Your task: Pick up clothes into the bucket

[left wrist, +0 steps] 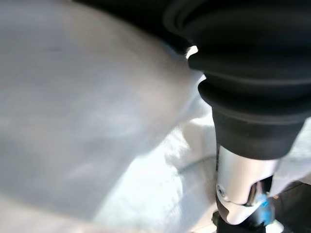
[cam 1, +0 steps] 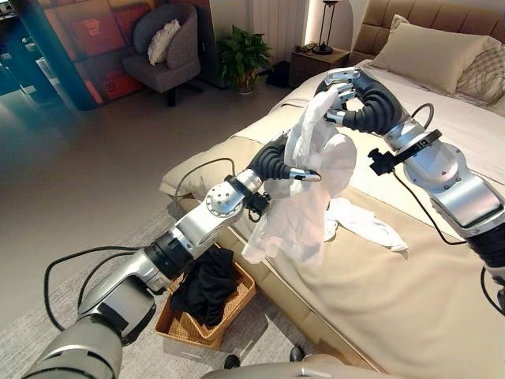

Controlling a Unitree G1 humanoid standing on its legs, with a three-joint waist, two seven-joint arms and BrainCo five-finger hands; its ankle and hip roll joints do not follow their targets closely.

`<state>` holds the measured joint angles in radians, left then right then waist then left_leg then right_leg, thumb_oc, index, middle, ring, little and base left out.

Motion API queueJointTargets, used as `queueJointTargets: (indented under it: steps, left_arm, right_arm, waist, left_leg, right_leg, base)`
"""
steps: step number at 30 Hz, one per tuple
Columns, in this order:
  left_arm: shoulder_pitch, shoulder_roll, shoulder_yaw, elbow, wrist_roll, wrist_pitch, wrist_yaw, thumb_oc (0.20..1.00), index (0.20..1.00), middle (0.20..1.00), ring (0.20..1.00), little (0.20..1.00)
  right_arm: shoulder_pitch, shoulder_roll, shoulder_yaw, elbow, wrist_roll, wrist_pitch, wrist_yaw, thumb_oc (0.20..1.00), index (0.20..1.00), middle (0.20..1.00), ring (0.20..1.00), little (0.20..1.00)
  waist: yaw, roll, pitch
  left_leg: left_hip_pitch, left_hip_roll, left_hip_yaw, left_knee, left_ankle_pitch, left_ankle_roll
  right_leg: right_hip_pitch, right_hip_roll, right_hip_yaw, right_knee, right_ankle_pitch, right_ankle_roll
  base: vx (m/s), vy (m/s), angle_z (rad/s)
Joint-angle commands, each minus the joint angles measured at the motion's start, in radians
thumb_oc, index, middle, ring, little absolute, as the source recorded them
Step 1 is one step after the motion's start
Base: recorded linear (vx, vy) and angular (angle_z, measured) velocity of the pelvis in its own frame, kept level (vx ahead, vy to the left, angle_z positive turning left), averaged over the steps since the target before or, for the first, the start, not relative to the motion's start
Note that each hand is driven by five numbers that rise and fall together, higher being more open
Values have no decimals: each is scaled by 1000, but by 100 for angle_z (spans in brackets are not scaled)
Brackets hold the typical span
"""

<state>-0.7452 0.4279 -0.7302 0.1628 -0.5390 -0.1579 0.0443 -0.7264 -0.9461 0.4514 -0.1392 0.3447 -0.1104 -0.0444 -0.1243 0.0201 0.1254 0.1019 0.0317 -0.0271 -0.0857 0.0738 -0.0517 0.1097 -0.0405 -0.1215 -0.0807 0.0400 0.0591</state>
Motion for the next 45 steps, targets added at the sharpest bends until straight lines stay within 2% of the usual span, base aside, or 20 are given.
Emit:
queueJointTargets:
  steps: [1, 5, 11, 12, 13, 14, 17, 18, 19, 20, 27, 29, 35, 36, 37, 38, 39, 40, 42, 45]
  left_arm:
    - [-143, -47, -26, 111, 16, -23, 30, 1000, 1000, 1000, 1000, 1000]
    - [-167, -84, -54, 116, -42, -19, 10, 1000, 1000, 1000, 1000, 1000]
    - [-214, -37, -133, 71, -187, 11, -60, 1000, 1000, 1000, 1000, 1000]
    - [-219, -29, -139, 71, -183, 12, -65, 959, 959, 959, 959, 959]
    - [-219, -12, -139, 64, -181, 12, -71, 307, 307, 307, 307, 307]
    - [-217, -6, -140, 65, -176, 10, -69, 200, 200, 200, 200, 200]
    - [-217, 19, -137, 57, -166, 13, -76, 200, 200, 200, 200, 200]
    - [-210, 34, -125, 55, -151, 9, -71, 200, 200, 200, 200, 200]
    - [-202, 40, -110, 59, -131, 7, -65, 200, 200, 200, 200, 200]
    - [-197, 44, -101, 62, -122, 3, -60, 200, 200, 200, 200, 200]
    - [-110, 71, 24, 63, -71, -12, -12, 200, 200, 200, 200, 200]
    - [-18, 94, 129, 38, -45, -18, 23, 200, 200, 200, 200, 200]
    - [195, 153, 377, -43, 38, -40, 84, 200, 200, 200, 200, 200]
    - [199, 153, 378, -47, 39, -39, 85, 200, 200, 200, 200, 200]
    - [277, 146, 472, -68, 57, -48, 111, 200, 200, 200, 200, 200]
    - [282, 147, 474, -72, 58, -47, 111, 200, 200, 200, 200, 200]
    - [349, 148, 556, -84, 72, -59, 130, 200, 200, 200, 200, 200]
    - [371, 151, 592, -88, 82, -62, 136, 200, 200, 200, 200, 200]
    - [396, 153, 627, -92, 94, -69, 148, 200, 200, 200, 200, 200]
    - [469, 161, 738, -96, 142, -88, 178, 200, 200, 200, 200, 200]
  right_arm:
    - [-133, 35, -4, -68, 42, -72, -12, 200, 200, 200, 200, 200]
    - [-146, 59, 20, -93, 69, -76, 5, 200, 200, 200, 200, 200]
    - [-157, 50, 46, -113, 114, -74, 23, 200, 200, 200, 200, 200]
    - [-157, 47, 47, -116, 113, -74, 23, 200, 200, 200, 200, 200]
    - [-152, 45, 41, -120, 111, -74, 21, 200, 200, 200, 200, 200]
    - [-150, 42, 37, -121, 107, -74, 20, 200, 200, 200, 200, 200]
    - [-139, 36, 25, -124, 99, -74, 20, 200, 200, 200, 200, 200]
    - [-123, 32, 6, -123, 85, -73, 14, 460, 460, 460, 460, 460]
    - [-110, 32, -10, -120, 70, -73, 7, 875, 875, 875, 875, 875]
    - [-102, 33, -21, -122, 60, -73, 5, 1000, 1000, 1000, 1000, 1000]
    - [65, 49, -177, -134, 29, -69, -9, 1000, 1000, 1000, 1000, 1000]
    - [194, 53, -283, -124, 18, -65, -19, 1000, 1000, 1000, 1000, 1000]
    - [426, 120, -437, -43, -13, -44, -20, 1000, 1000, 1000, 1000, 1000]
    - [429, 120, -437, -45, -14, -43, -20, 1000, 1000, 1000, 1000, 1000]
    - [497, 157, -467, -20, -36, -34, -14, 1000, 1000, 1000, 1000, 1000]
    - [499, 158, -466, -22, -36, -33, -14, 1000, 1000, 1000, 1000, 1000]
    - [547, 194, -480, 22, -49, -24, -7, 1000, 1000, 1000, 1000, 1000]
    - [561, 209, -483, 37, -51, -21, -3, 1000, 1000, 1000, 1000, 1000]
    - [585, 234, -484, 66, -46, -22, -3, 1000, 1000, 1000, 1000, 1000]
    - [664, 315, -460, 202, -84, -8, 28, 1000, 1000, 1000, 1000, 1000]
  waist:
    - [8, -60, -33]
    - [6, -58, -31]
    - [1, -52, -32]
    - [0, -52, -32]
    - [0, -52, -32]
    - [0, -52, -32]
    - [2, -52, -32]
    - [4, -52, -33]
    - [5, -52, -31]
    - [6, -53, -31]
    - [10, -54, -25]
    - [15, -56, -19]
    - [28, -62, -4]
    - [28, -62, -6]
    - [33, -64, 2]
    - [32, -64, 0]
    - [37, -66, 13]
    - [39, -66, 17]
    - [41, -68, 24]
    - [56, -79, 75]
  left_leg:
    - [-15, -1, 38, 88, -85, 1]
    - [-17, -2, 37, 89, -84, 2]
    - [-20, -2, 36, 87, -81, -1]
    - [-20, -2, 37, 86, -81, -1]
    - [-20, -1, 38, 87, -82, -1]
    - [-20, -2, 37, 86, -81, -1]
    - [-19, -2, 36, 85, -82, -1]
    - [-18, -3, 35, 84, -82, 0]
    - [-18, -3, 34, 86, -83, 0]
    - [-19, -3, 34, 86, -83, 0]
    - [-27, -6, 29, 95, -87, 3]
    - [-32, -8, 24, 95, -88, 4]
    - [-43, -11, 21, 99, -91, 7]
    - [-43, -11, 21, 99, -91, 7]
    - [-50, -12, 20, 103, -92, 9]
    - [-50, -12, 20, 103, -93, 9]
    - [-61, -15, 19, 110, -95, 11]
    - [-72, -17, 19, 117, -97, 12]
    - [-83, -19, 20, 125, -99, 13]
    - [-152, -28, 7, 174, -103, 15]
  right_leg:
    - [8, -54, -8, 77, -65, 63]
    - [5, -54, -9, 77, -63, 64]
    - [4, -54, -12, 71, -57, 66]
    - [4, -54, -13, 71, -57, 66]
    - [3, -54, -13, 71, -58, 66]
    - [4, -54, -12, 71, -58, 66]
    - [5, -54, -15, 71, -58, 66]
    - [5, -54, -17, 70, -58, 66]
    - [6, -54, -18, 70, -58, 66]
    - [6, -54, -19, 71, -60, 66]
    - [5, -56, -26, 74, -64, 66]
    - [2, -57, -29, 74, -66, 64]
    - [-8, -58, -32, 76, -68, 63]
    - [-8, -58, -31, 76, -69, 63]
    - [-13, -59, -31, 79, -70, 61]
    - [-13, -59, -31, 79, -71, 61]
    - [-23, -60, -29, 83, -70, 60]
    - [-31, -60, -26, 86, -71, 59]
    - [-42, -61, -25, 89, -69, 59]
    - [-94, -67, -28, 116, -67, 55]
  base:
    - [0, 0, 0]
    - [0, 0, 0]
    - [0, 0, 0]
    - [0, 0, 0]
    - [0, 0, 0]
    - [0, 0, 0]
    - [0, 0, 0]
    - [0, 0, 0]
    - [0, 0, 0]
    - [0, 0, 0]
    - [0, 0, 0]
    - [0, 0, 0]
    - [0, 0, 0]
    - [0, 0, 0]
    - [0, 0, 0]
    - [0, 0, 0]
    - [0, 0, 0]
    - [-40, 33, -2]
    - [-39, 16, -1]
    - [-105, 32, 2]
